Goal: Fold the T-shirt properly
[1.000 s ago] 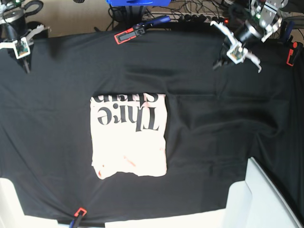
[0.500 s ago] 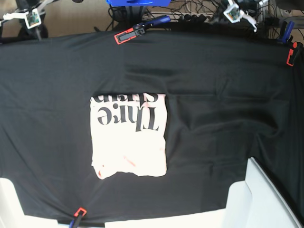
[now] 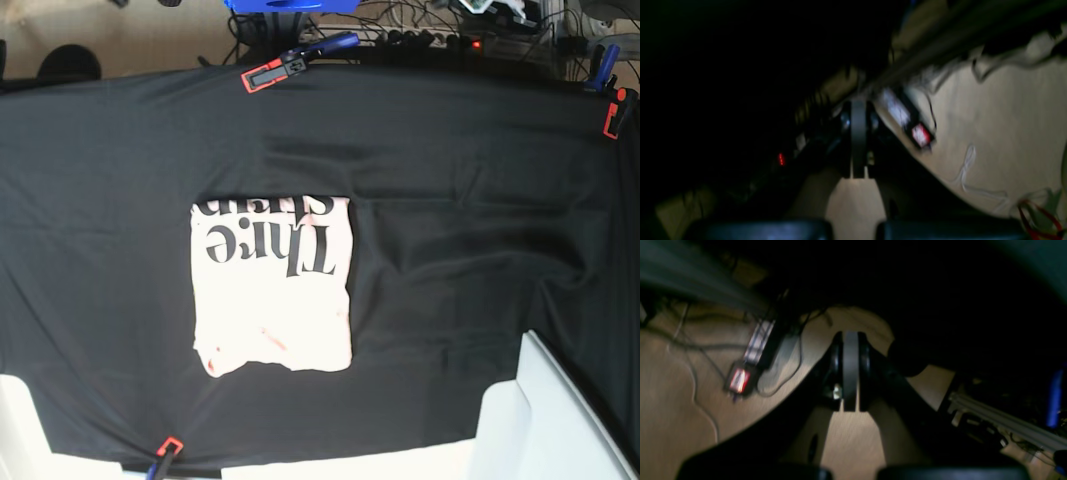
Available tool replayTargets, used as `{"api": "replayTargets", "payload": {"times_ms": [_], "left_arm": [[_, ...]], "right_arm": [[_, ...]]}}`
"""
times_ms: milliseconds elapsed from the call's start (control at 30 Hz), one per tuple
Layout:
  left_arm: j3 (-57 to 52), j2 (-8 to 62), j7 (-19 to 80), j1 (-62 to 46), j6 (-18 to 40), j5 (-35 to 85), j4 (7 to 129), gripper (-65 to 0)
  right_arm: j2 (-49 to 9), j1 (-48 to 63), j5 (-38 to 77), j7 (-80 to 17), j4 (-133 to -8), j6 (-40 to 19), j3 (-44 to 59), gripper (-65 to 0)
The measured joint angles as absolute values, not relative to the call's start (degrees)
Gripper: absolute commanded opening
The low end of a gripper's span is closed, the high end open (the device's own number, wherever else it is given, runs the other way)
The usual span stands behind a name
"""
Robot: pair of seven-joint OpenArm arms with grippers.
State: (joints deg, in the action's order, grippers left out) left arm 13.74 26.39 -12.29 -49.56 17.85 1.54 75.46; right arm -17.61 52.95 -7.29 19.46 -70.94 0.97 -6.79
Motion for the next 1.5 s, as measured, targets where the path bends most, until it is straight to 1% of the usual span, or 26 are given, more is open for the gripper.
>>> {"api": "replayTargets", "payload": {"times_ms": [100, 200, 333, 400, 533, 667, 733, 867, 1033, 1133, 1500], "left_arm": [[13.56, 24.56, -12.05, -48.05, 17.58, 1.56, 71.55, -65.0], [13.61, 21.28, -12.40, -45.34, 17.34, 1.74, 67.00, -65.0], [13.80, 18.68, -12.19, -43.51, 17.74, 1.54, 59.61, -65.0], [13.72, 17.47, -11.94, -41.85, 17.56, 1.65, 54.94, -65.0], [13.58, 13.61, -6.13, -32.05, 17.43, 1.61, 38.65, -65.0], [13.65, 9.67, -5.45, -19.51, 17.54, 1.85, 17.54, -65.0], [13.65, 8.47, -4.91, -15.75, 17.39, 1.67, 11.44, -65.0], [13.50, 6.52, -4.93, -13.23, 17.37, 1.85, 10.39, -65.0], [13.21, 4.40, -4.21, -11.53, 17.52, 1.96, 10.15, -65.0], [13.56, 3.97, -0.03, -10.28, 17.50, 1.72, 10.04, -65.0], [12.95, 3.70, -0.23, -9.41, 17.47, 2.37, 10.11, -65.0]], "right_arm": [[-17.21, 49.04, -7.42, 19.40, -62.28, 0.64, -12.45, -65.0], [-16.49, 43.94, -7.51, 19.29, -52.34, 0.67, -17.41, -65.0], [-13.98, 38.57, -1.98, 19.51, -42.13, 1.50, -17.54, -65.0], [-13.61, 36.01, 0.80, 20.23, -36.88, 0.69, -18.24, -65.0], [-13.08, 29.23, 6.57, 19.55, -25.52, 1.13, -18.24, -65.0], [-12.01, 20.93, 7.11, 20.08, -16.16, 1.52, -18.24, -65.0], [-10.72, 17.19, 7.14, 19.92, -11.51, 1.34, -18.24, -65.0], [-9.98, 11.88, 7.05, 17.02, -4.58, 0.95, -18.24, -65.0], [-10.66, 8.69, 7.14, 14.04, -3.92, 1.43, -18.24, -65.0], [-10.09, 8.36, 7.11, 14.11, -4.12, 1.30, -18.24, -65.0], [-9.93, 9.10, 7.16, 14.02, -4.27, 1.17, -18.00, -64.9]]}}
